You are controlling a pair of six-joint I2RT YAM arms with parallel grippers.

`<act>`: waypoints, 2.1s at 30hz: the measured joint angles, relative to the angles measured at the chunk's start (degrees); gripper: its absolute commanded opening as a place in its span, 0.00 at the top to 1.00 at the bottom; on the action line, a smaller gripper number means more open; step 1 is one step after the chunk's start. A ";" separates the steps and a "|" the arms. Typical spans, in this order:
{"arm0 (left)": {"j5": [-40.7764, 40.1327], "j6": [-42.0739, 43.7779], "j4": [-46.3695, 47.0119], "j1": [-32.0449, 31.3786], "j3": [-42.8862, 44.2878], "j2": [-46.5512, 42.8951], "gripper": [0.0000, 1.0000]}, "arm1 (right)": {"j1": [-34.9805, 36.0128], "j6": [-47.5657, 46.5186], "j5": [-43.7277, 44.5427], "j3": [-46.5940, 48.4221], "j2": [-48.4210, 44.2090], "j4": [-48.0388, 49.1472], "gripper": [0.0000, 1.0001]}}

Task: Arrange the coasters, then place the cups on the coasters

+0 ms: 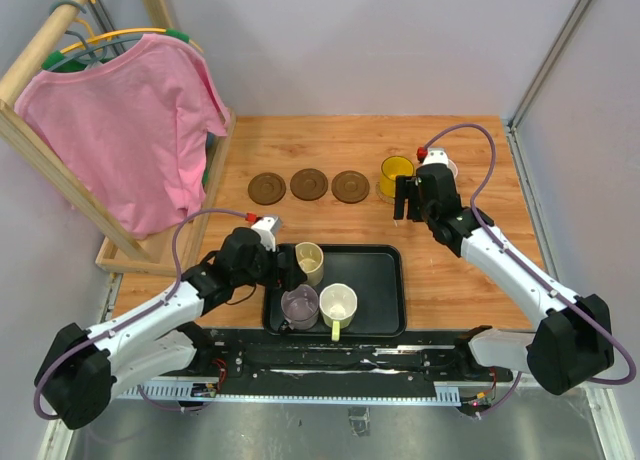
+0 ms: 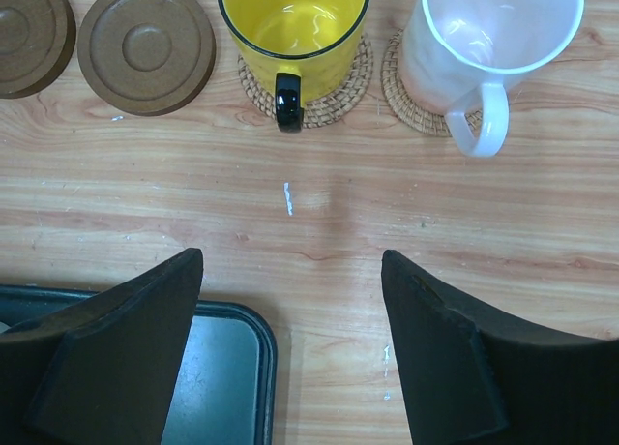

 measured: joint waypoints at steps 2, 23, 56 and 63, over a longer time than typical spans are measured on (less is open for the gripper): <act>0.20 0.00 0.04 0.00 -0.09 0.74 0.11 | 0.00 0.02 -0.07 0.00 0.00 0.02 0.24; 0.87 0.02 6.86 0.00 -0.96 9.03 0.40 | 0.00 0.87 -1.70 -0.85 0.42 0.09 0.23; -5.31 4.74 3.93 -1.90 15.04 13.33 0.99 | 0.00 2.67 -3.08 -8.20 -6.25 1.40 0.28; -11.37 3.67 4.09 -1.90 31.82 28.61 0.99 | 0.00 2.54 -0.37 -11.10 -8.26 1.01 0.28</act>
